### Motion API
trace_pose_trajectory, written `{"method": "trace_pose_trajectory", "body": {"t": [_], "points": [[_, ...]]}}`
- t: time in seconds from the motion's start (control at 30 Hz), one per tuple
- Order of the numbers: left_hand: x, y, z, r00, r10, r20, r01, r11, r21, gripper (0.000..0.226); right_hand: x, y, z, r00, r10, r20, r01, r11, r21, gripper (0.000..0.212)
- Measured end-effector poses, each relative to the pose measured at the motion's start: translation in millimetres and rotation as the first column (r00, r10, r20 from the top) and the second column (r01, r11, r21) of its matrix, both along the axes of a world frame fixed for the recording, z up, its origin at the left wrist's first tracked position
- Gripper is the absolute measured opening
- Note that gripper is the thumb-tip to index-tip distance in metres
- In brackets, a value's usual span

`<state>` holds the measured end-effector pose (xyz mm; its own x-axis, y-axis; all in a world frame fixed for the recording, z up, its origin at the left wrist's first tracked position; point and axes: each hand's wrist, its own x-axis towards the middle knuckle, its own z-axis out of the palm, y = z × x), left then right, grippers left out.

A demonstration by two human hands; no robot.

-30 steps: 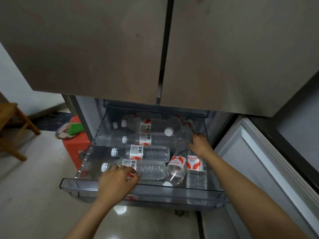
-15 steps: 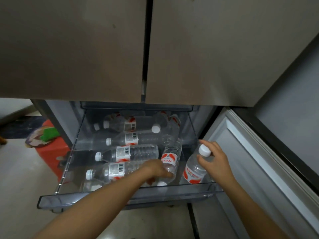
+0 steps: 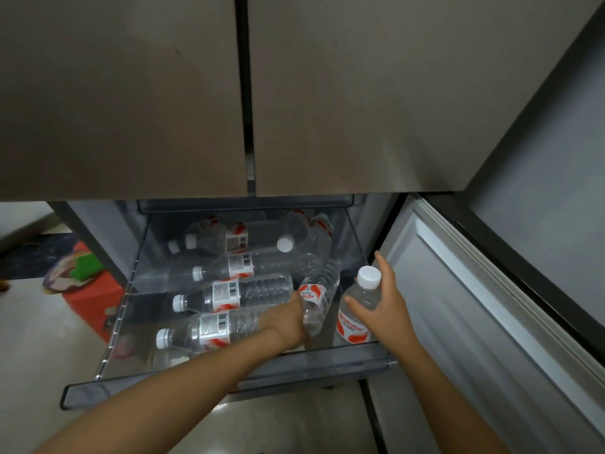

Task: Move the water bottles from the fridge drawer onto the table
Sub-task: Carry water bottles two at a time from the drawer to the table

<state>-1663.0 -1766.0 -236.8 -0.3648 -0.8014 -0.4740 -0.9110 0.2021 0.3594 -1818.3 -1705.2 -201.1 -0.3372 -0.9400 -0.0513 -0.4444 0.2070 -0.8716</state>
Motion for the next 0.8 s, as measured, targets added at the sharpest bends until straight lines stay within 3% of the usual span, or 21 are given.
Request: {"method": "trace_pose_trajectory", "body": {"t": [0.3,0.53,0.67,0.8], "points": [[31,-14,96,0.987,-0.106,-0.117,0.055,0.925,-0.376,0.051,-5,-2,-1,0.997,-0.083,-0.008,0.083,0.995,0.053,0.059],[20,-15,102,0.911,-0.132,-0.391,0.019,0.960,-0.278,0.043,-6,-2,-4,0.996,-0.088,-0.013,0.089,0.994,0.056,0.059],[11,-11,75,0.730,-0.004,-0.683,-0.198,0.956,-0.218,0.034,-8,-2,-4,0.994,-0.105,-0.014,0.106,0.993,0.058,0.057],[-1,8,47,0.521,0.233,-0.821,-0.427,0.904,-0.015,0.060,-6,-2,-4,0.988,-0.097,-0.117,0.101,0.995,0.029,0.058]]}}
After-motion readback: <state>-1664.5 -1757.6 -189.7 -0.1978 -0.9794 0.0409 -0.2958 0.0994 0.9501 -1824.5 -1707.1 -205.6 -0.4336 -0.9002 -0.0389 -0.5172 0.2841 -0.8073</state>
